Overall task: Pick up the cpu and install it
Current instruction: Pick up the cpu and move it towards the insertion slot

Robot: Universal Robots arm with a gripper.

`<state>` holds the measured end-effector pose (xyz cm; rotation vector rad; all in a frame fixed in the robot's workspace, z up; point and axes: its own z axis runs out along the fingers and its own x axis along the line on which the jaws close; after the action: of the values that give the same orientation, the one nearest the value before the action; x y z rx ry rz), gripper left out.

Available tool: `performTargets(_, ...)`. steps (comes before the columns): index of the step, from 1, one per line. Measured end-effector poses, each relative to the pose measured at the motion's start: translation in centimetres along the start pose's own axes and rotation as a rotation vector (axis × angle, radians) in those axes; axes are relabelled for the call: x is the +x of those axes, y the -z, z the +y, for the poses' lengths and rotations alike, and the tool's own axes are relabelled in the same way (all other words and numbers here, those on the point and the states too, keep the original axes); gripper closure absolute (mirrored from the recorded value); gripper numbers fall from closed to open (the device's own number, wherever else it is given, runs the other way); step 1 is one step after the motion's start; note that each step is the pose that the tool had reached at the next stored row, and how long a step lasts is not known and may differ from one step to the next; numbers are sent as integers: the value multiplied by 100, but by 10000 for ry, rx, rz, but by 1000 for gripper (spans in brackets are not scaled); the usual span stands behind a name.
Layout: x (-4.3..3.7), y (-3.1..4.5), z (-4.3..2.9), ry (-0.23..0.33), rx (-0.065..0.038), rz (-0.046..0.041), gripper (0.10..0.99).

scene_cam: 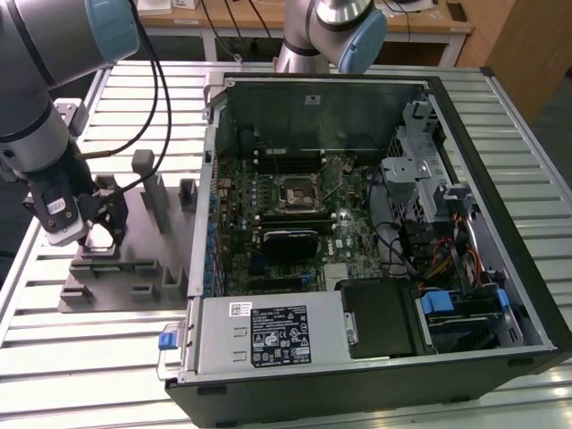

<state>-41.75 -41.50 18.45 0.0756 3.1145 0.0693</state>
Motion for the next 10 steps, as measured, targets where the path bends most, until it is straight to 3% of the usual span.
performTargets(10, 2, -29, 24, 1, -4, -7, 380)
